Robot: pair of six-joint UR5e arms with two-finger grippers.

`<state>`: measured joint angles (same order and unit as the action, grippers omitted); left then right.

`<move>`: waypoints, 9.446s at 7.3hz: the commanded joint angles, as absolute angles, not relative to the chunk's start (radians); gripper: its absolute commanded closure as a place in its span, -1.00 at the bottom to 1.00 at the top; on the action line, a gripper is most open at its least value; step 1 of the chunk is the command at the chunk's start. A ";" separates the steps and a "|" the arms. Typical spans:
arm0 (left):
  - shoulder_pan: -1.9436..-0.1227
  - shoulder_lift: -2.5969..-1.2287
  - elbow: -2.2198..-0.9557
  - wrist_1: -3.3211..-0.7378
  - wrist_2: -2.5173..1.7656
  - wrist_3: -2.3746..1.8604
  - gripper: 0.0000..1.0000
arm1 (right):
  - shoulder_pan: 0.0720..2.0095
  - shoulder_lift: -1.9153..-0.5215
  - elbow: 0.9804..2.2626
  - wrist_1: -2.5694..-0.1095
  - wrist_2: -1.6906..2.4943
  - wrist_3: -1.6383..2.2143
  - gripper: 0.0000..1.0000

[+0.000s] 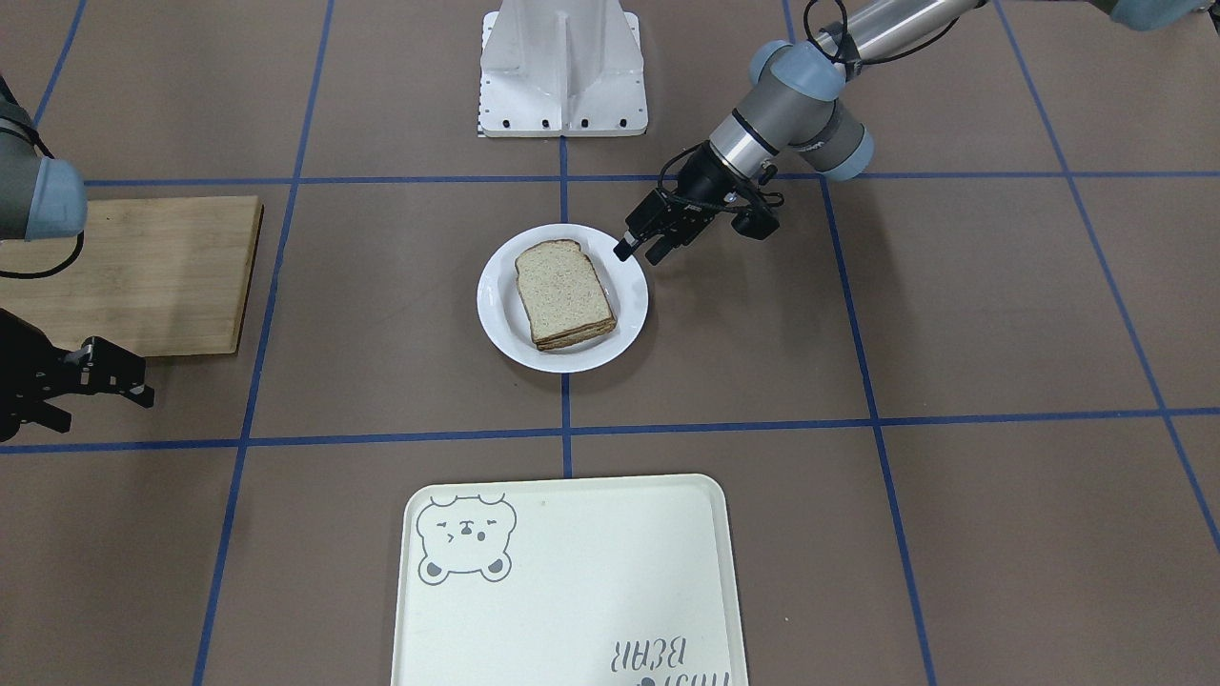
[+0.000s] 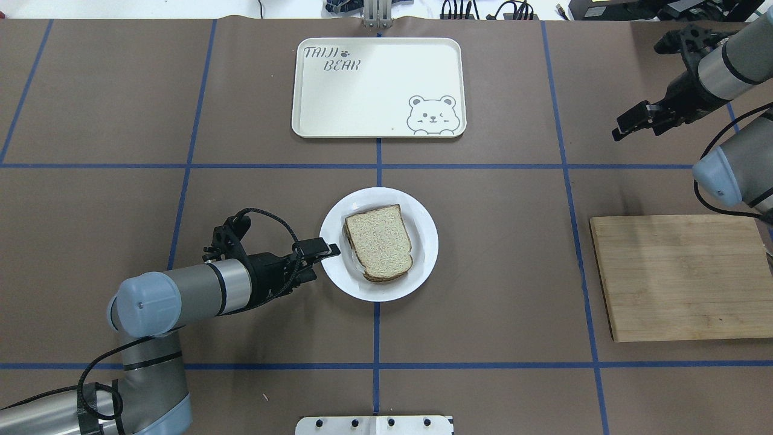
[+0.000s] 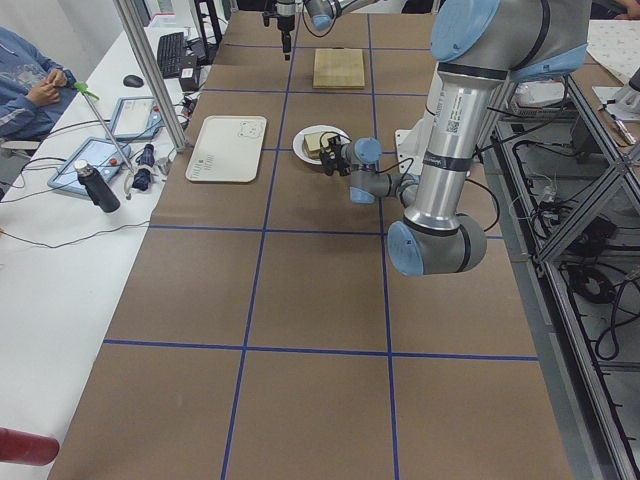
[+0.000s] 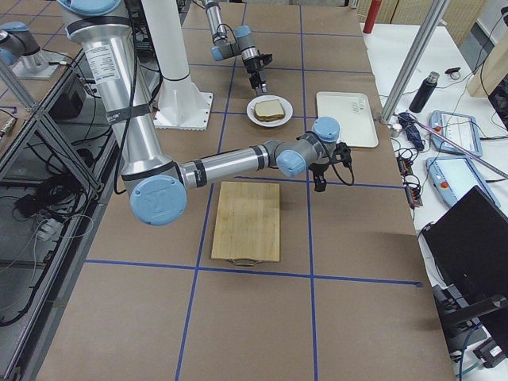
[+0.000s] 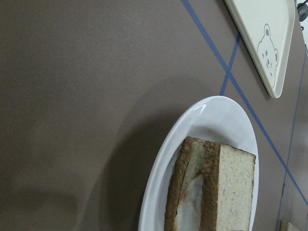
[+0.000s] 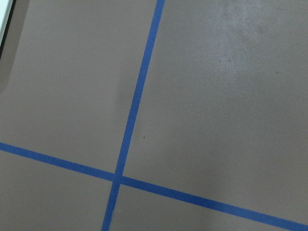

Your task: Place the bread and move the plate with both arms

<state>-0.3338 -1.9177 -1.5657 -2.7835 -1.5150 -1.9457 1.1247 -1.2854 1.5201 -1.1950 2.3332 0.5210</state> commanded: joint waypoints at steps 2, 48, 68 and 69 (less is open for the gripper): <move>-0.318 -1.959 -1.525 -2.809 -1.494 -1.947 -0.39 | 1.124 -1.285 1.520 -1.195 2.335 0.522 -1.00; -0.977 -1.829 -1.416 -2.485 -1.519 -0.901 -0.96 | 1.279 -1.404 1.736 -1.312 2.158 0.519 -1.00; -1.414 -1.647 -1.738 -1.551 -2.342 -0.072 -0.97 | 1.364 -1.489 1.790 -1.692 2.275 0.106 -1.00; -1.414 -1.647 -1.740 -1.551 -2.342 -0.072 -0.97 | 1.364 -1.489 1.793 -1.690 2.273 0.106 -1.00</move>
